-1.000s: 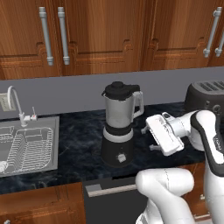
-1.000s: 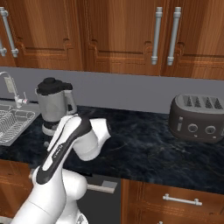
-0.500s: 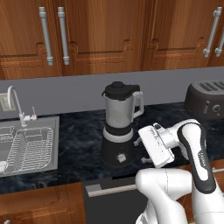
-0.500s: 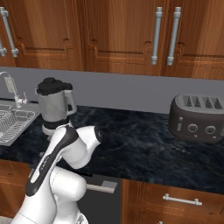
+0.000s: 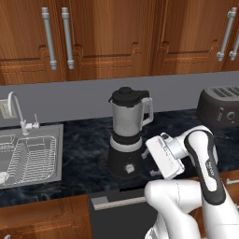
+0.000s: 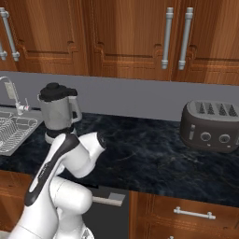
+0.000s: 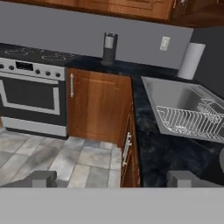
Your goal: Open the blender lid, put the kiwi in the blender, close the lid, and start the blender.
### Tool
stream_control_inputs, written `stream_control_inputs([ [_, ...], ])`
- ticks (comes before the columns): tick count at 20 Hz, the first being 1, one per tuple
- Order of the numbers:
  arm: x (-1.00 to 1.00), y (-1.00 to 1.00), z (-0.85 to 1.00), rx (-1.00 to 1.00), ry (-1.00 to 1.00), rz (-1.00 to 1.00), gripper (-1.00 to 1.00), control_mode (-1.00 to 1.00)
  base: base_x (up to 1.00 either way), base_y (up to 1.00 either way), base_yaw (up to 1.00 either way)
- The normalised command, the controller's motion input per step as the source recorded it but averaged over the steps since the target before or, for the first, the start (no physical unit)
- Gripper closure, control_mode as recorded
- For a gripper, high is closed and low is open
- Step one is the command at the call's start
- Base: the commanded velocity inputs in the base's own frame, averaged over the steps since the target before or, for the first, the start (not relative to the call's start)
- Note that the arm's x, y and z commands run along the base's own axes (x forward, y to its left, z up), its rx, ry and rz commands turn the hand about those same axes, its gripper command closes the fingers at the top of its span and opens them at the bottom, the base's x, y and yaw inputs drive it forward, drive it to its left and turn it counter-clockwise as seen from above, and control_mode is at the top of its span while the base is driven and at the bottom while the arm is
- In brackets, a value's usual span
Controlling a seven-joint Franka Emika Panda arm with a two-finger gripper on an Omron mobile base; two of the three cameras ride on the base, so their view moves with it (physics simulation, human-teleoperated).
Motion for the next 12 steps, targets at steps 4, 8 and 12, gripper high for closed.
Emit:
stream_control_inputs([
  [4,0.00,0.34,-0.42,-0.04,0.00,-0.04,-1.00,-1.00,0.00,0.00,0.00],
  [8,0.00,0.34,-0.46,-0.04,0.00,-0.05,-1.00,-1.00,0.00,0.00,0.00],
  [12,0.00,0.19,-0.54,-0.05,0.00,-0.09,-1.00,-1.00,0.00,0.00,0.00],
])
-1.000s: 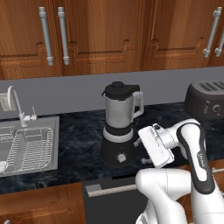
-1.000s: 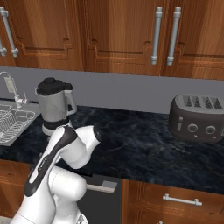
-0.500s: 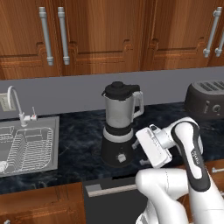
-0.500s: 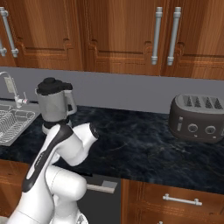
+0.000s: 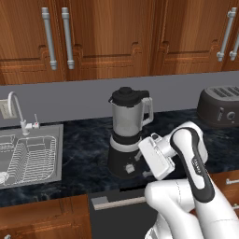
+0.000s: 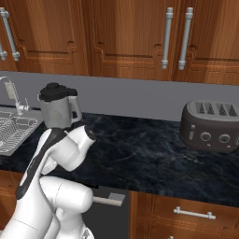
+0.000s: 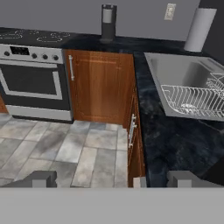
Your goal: Open the blender lid, put the kiwi in the blender, close the lid, and start the blender.
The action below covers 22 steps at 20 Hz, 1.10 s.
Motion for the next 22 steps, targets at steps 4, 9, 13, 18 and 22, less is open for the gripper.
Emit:
stream_control_inputs([
  [4,0.00,0.09,-0.62,-0.09,-0.04,-0.15,-1.00,-1.00,0.00,0.00,0.00],
  [9,0.00,0.13,-0.43,-0.12,-0.18,-0.16,-1.00,-1.00,0.00,0.00,0.00],
  [13,-0.16,0.62,-0.16,-0.24,-0.30,-0.25,-1.00,-1.00,0.00,0.00,0.00],
  [18,-0.10,0.88,-0.30,-0.25,-0.19,-0.43,-1.00,-1.00,0.00,0.00,0.00],
  [22,-0.10,0.63,-0.16,-0.25,-0.13,-0.43,-1.00,-1.00,0.00,0.00,0.00],
])
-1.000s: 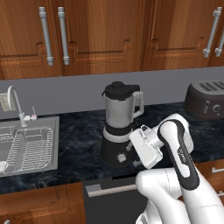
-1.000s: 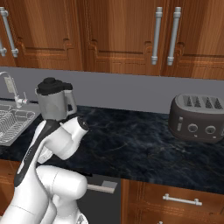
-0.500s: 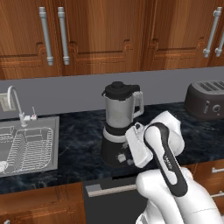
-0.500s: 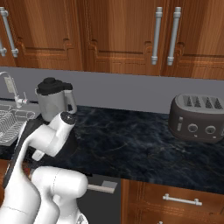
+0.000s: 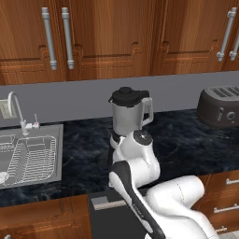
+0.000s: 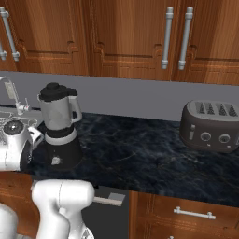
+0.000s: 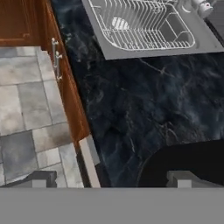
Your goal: Open the blender lid, put the kiwi in the blender, close the lid, and start the blender.
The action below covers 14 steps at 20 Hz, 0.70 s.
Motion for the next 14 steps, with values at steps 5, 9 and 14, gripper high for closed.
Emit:
stream_control_inputs([
  [5,-0.13,0.06,-0.13,-0.26,-0.10,-0.38,-1.00,-1.00,0.00,0.00,0.00],
  [9,-0.09,0.02,-0.11,-0.06,-0.12,-0.41,-1.00,-1.00,0.00,0.00,0.00],
  [14,-0.09,0.10,0.05,-0.06,-0.23,-0.47,-1.00,-1.00,0.00,0.00,0.00],
])
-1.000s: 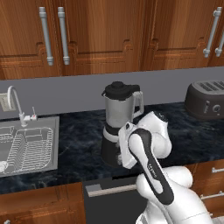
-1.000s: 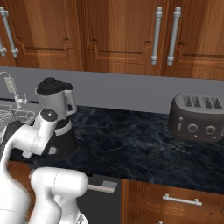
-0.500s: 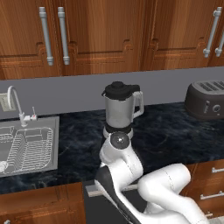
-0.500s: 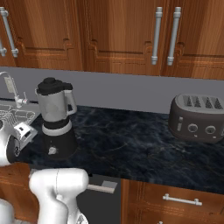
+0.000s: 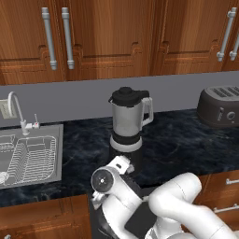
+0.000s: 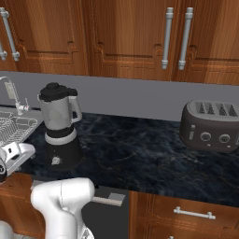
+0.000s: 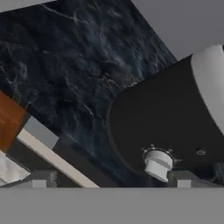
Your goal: Open the blender lid, put the kiwi in the blender, close the lid, and start the blender.
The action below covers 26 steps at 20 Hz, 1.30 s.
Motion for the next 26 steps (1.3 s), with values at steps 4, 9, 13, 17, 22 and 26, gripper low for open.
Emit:
stream_control_inputs([
  [4,-0.45,0.30,0.04,-0.04,-0.35,-0.43,-1.00,-1.00,0.00,0.00,0.00],
  [9,-0.28,0.22,0.01,-0.01,-0.40,-0.43,-1.00,-1.00,0.00,0.00,0.00],
  [13,0.00,0.03,0.11,0.02,-0.28,-0.39,-1.00,-1.00,0.00,0.00,0.00],
  [17,0.00,-0.01,0.42,0.09,-0.24,-0.30,-1.00,-1.00,0.00,0.00,0.00],
  [22,-0.04,-0.22,0.12,0.11,-0.16,-0.20,-1.00,-1.00,0.00,0.00,0.00],
  [26,-0.03,-0.33,0.00,0.05,-0.23,-0.14,-1.00,-1.00,0.00,0.00,0.00],
])
